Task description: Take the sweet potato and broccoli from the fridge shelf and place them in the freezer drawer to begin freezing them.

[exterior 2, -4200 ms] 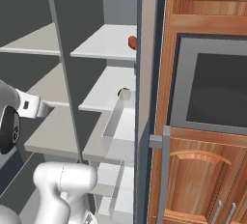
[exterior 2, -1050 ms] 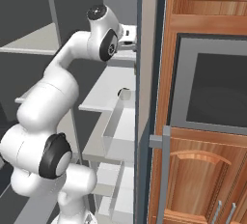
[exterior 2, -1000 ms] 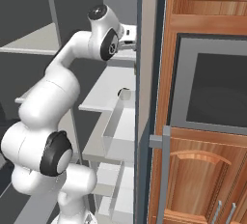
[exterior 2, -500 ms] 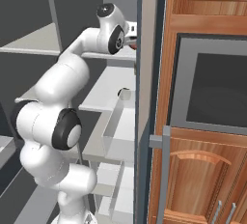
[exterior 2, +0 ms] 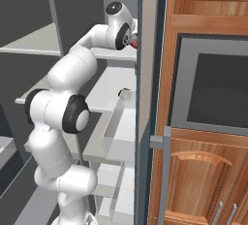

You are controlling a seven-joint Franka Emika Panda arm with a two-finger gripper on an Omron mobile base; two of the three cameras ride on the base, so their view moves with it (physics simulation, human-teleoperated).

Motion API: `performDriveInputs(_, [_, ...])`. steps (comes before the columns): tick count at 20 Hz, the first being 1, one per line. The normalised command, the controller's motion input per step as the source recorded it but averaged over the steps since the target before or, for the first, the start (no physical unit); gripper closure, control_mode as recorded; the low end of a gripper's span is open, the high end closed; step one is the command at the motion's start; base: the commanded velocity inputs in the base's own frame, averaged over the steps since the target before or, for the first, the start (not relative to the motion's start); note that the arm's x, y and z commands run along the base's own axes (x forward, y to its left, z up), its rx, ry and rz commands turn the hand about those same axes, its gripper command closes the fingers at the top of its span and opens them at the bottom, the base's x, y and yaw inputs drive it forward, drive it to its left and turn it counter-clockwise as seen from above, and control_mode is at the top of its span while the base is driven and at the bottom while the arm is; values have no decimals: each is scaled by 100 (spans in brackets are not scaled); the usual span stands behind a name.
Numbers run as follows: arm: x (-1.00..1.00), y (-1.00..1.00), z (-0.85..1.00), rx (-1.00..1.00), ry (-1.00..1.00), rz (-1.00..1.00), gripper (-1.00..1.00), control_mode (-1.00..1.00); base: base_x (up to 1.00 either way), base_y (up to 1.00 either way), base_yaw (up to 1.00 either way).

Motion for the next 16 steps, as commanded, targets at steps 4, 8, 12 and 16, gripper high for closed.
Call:
performDriveInputs(4, [8, 0, -39, -4, 1, 1, -100, -100, 0, 0, 0])
performDriveInputs(8, [-5, 14, -76, -14, 0, 4, 100, -100, 0, 0, 0])
performDriveInputs(12, [0, 33, -62, -9, -1, 4, 100, -100, 0, 0, 0])
performDriveInputs(16, [0, 24, -27, 0, -1, 4, 100, -100, 0, 0, 0])
